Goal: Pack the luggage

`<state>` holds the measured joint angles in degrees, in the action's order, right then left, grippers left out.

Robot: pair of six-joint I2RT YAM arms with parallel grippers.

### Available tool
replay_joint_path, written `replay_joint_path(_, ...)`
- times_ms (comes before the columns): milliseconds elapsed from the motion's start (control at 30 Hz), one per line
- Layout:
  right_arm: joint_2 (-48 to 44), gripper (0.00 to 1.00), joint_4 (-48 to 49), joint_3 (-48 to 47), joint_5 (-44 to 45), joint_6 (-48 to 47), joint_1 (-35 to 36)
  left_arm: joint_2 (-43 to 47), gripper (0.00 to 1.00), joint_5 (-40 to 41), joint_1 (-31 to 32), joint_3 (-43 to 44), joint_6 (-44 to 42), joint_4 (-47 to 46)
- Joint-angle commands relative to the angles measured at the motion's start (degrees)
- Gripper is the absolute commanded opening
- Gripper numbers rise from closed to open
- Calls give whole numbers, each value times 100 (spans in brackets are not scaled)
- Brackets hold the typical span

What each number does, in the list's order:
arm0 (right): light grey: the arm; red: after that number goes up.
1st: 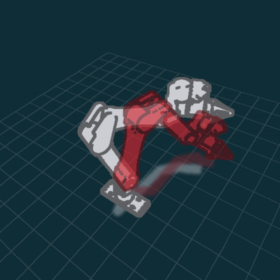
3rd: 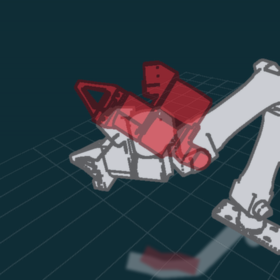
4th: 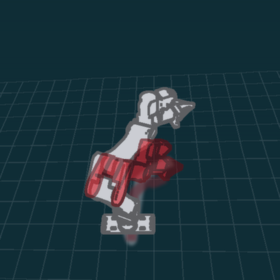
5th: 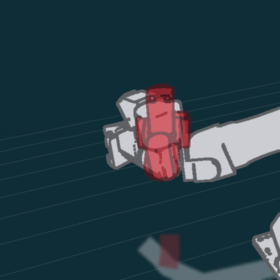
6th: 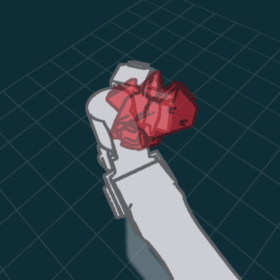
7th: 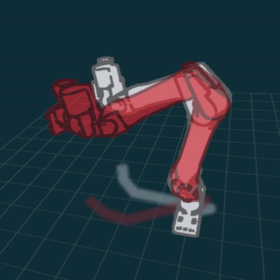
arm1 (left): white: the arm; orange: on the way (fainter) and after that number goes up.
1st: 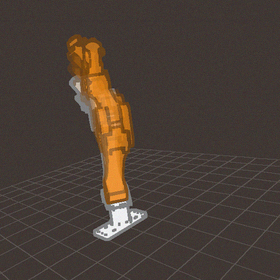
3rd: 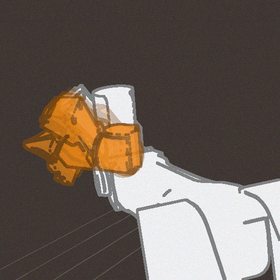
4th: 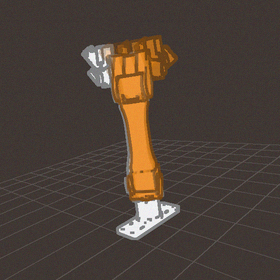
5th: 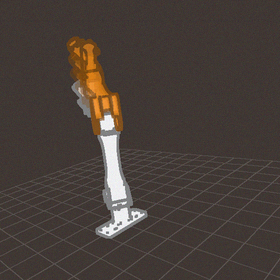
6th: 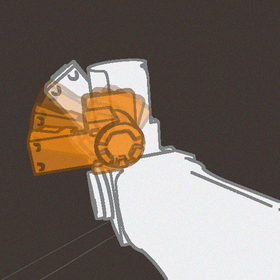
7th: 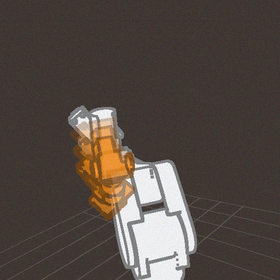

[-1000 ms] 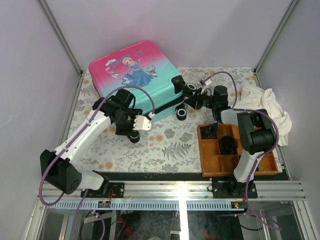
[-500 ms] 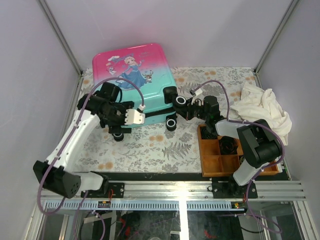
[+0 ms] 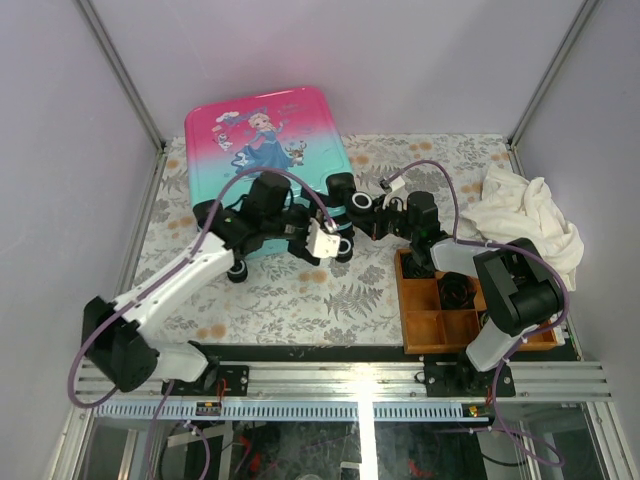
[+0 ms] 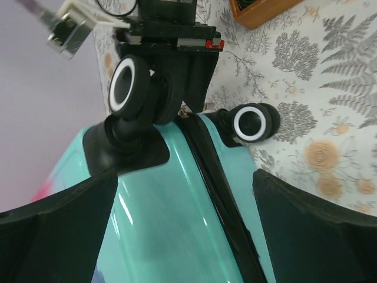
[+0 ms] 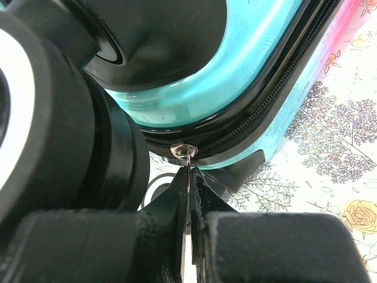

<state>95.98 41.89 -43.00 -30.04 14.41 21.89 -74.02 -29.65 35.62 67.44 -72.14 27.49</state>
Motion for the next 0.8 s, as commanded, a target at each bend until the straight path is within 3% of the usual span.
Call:
replay_joint_path(0, 84, 0, 105, -210, 324, -230, -27, -468, 94, -244, 147, -77, -1007, -1391)
replay_joint_path(267, 115, 0, 135, -177, 319, -250, -31, -1192, 93, 167, 302, -341, -1468, -3219)
replay_joint_path(400, 88, 0, 165, -157, 302, -245, -30, -1606, 91, 225, 306, -88, -1752, -3279)
replay_joint_path(600, 48, 0, 162, -173, 328, -255, -30, -2090, 77, 159, 305, 436, -2353, -2446)
replay_joint_path(767, -38, 0, 129, -130, 492, -506, -41, -2048, 49, 174, 303, 475, -2417, -2176)
